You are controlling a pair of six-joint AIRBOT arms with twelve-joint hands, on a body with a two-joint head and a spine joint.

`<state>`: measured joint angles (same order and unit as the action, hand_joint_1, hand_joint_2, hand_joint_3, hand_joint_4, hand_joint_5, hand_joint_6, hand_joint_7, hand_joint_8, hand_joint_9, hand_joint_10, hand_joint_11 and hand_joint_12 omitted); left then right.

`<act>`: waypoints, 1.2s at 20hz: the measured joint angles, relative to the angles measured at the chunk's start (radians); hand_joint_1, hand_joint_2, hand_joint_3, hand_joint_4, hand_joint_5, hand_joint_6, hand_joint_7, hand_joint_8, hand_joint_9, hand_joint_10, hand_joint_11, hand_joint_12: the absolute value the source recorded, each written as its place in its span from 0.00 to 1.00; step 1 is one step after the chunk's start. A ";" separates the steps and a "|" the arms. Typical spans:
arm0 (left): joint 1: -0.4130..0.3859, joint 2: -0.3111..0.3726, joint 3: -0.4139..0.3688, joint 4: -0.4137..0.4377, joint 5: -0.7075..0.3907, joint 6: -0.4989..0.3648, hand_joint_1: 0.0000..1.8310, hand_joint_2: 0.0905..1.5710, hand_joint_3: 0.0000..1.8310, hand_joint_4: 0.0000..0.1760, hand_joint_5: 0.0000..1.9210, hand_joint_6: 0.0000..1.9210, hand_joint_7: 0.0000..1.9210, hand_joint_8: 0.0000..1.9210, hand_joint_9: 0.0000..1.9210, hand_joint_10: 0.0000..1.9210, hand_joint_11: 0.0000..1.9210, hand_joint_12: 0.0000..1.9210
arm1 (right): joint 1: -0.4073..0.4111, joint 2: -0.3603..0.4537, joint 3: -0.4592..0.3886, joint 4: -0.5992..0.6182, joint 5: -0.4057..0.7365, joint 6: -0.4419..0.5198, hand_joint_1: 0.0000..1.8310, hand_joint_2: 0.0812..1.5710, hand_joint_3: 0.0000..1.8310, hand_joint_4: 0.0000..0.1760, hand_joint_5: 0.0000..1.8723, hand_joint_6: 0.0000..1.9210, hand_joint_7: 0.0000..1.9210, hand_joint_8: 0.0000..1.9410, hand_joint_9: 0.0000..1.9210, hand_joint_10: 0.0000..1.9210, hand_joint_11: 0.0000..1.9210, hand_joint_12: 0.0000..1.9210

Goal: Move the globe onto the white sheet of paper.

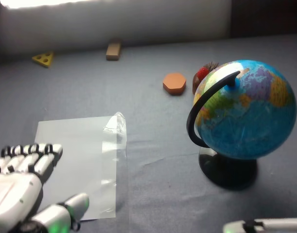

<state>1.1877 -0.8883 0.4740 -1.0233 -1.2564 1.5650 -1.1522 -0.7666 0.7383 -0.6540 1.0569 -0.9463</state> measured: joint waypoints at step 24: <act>0.101 -0.124 0.124 0.134 -0.009 -0.034 0.00 0.77 0.00 0.05 0.00 0.00 0.00 0.00 0.00 0.00 0.00 0.00 | 0.121 -0.097 0.385 -0.031 -0.095 0.248 0.00 0.75 0.00 0.00 0.10 0.00 0.09 0.00 0.07 0.00 0.00 0.17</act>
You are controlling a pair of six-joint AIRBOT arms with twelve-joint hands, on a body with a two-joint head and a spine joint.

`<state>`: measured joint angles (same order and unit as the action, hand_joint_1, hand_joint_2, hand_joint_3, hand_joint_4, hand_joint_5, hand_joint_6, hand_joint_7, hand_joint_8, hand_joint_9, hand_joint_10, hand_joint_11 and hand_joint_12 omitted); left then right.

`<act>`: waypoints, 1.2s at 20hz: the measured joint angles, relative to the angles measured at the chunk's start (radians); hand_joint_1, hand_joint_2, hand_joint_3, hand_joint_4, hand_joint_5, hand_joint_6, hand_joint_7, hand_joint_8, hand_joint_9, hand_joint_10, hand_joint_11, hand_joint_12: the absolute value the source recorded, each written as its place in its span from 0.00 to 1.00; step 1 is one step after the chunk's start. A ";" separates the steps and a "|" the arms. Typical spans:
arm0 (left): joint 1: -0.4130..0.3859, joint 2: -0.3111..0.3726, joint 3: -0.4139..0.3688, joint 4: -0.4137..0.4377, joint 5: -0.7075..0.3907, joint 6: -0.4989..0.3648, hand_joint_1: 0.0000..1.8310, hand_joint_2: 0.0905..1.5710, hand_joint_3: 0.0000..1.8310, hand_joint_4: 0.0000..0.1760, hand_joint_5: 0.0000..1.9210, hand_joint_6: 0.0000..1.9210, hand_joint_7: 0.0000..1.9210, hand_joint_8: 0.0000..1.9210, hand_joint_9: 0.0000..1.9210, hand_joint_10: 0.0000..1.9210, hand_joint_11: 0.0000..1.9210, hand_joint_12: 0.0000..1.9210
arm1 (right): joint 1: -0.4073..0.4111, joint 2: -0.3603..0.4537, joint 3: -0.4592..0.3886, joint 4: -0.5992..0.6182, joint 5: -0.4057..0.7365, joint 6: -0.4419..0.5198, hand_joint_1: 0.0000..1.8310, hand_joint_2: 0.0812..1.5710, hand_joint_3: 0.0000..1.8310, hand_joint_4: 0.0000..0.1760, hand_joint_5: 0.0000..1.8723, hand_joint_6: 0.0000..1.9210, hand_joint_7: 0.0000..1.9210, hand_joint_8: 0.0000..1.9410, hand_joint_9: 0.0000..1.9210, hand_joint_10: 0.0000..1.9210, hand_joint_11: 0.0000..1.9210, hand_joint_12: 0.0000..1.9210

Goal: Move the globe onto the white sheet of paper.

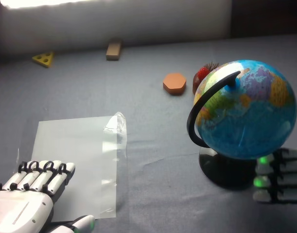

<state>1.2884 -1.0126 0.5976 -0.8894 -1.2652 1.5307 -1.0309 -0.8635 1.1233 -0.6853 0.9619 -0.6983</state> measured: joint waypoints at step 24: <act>0.003 0.002 -0.031 -0.038 0.002 -0.063 0.00 0.76 0.00 0.01 0.00 0.00 0.00 0.00 0.00 0.00 0.00 0.00 | 0.225 -0.186 0.143 -0.090 -0.222 0.074 0.00 0.75 0.00 0.00 0.11 0.00 0.09 0.00 0.08 0.00 0.00 0.19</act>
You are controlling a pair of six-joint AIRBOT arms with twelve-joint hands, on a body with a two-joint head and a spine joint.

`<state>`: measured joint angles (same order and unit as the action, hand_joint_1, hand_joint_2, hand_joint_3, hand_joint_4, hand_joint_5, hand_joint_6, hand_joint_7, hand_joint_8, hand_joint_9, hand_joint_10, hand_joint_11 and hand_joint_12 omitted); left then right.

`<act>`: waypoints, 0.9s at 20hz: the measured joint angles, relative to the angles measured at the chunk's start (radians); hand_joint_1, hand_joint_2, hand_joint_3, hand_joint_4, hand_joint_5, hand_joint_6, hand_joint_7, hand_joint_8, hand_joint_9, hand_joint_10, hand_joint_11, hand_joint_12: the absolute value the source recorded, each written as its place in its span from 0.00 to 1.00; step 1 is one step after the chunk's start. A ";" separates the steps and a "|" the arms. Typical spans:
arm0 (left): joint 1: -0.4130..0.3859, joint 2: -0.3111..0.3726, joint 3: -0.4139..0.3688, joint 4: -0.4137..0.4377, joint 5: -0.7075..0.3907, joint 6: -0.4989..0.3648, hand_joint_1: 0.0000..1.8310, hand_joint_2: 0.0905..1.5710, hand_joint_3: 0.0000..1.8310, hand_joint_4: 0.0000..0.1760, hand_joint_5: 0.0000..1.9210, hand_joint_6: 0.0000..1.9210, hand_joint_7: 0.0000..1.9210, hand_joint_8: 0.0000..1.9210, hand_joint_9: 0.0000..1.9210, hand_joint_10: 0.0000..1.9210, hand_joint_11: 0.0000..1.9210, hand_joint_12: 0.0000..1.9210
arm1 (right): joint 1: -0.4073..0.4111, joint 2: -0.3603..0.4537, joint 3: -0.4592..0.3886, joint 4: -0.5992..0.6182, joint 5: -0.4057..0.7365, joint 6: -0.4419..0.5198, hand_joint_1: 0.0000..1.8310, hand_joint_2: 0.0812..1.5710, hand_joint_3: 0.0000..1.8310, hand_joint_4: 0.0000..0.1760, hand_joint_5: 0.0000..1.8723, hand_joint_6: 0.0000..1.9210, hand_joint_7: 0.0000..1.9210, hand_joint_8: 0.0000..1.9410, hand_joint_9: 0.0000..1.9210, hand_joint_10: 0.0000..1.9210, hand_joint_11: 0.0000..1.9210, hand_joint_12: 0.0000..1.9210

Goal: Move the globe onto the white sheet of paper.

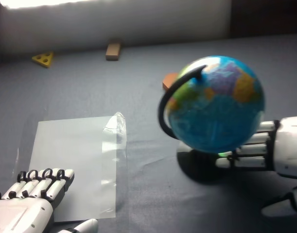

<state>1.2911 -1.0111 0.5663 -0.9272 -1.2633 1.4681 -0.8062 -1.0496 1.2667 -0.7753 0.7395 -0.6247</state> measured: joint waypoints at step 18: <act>0.009 0.006 -0.003 -0.015 0.021 -0.019 0.00 0.76 0.00 0.00 0.00 0.00 0.00 0.00 0.00 0.00 0.00 0.00 | 0.207 -0.194 -0.043 0.103 -0.297 -0.122 0.00 0.75 0.00 0.00 0.11 0.00 0.11 0.00 0.08 0.00 0.00 0.21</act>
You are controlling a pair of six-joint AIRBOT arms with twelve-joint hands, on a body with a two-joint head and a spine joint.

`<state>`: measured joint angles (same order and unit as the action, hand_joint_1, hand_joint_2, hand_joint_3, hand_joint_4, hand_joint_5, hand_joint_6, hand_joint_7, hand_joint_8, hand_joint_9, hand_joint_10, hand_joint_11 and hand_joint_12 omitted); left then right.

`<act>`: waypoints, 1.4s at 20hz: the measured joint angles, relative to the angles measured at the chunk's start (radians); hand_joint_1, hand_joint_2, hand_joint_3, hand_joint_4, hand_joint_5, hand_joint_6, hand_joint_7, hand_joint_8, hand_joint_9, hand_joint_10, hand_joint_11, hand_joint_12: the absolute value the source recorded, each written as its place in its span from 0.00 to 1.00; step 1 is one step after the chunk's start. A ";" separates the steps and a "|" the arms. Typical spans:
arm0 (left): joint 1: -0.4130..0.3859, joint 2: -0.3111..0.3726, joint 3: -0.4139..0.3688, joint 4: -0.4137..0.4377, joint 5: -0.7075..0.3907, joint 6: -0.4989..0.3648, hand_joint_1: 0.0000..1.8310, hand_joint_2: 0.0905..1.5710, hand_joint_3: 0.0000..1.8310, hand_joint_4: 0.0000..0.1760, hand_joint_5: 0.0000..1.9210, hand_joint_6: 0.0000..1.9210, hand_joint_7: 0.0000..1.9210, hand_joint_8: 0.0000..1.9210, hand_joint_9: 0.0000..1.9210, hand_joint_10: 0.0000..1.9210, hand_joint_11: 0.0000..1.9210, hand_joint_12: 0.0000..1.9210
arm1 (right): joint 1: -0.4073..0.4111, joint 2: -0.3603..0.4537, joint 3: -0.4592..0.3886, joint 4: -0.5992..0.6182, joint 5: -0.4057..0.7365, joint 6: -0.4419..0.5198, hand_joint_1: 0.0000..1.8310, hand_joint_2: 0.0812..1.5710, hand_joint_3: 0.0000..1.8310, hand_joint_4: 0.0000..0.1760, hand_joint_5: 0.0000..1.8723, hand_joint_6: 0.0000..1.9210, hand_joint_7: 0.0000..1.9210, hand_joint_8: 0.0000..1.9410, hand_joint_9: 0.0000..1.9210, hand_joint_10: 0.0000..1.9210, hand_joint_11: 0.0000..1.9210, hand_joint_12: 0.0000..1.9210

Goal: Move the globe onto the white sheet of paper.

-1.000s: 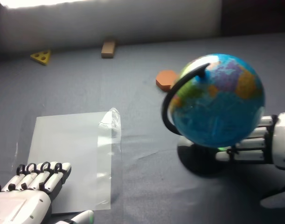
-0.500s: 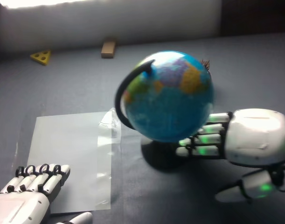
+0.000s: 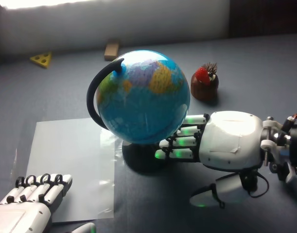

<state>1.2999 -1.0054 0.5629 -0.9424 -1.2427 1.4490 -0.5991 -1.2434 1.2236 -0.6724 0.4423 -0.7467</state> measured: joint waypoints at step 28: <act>0.002 0.005 -0.040 -0.031 0.000 -0.014 0.00 0.76 0.00 0.00 0.00 0.00 0.00 0.00 0.00 0.00 0.01 0.01 | 0.086 -0.180 -0.058 0.662 -0.169 -0.698 0.00 0.75 0.00 0.00 0.11 0.00 0.10 0.00 0.08 0.00 0.00 0.19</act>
<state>1.3014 -1.0008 0.5228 -0.9733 -1.2423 1.4345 -0.5133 -1.4239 1.1652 -0.0105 0.2733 -1.4448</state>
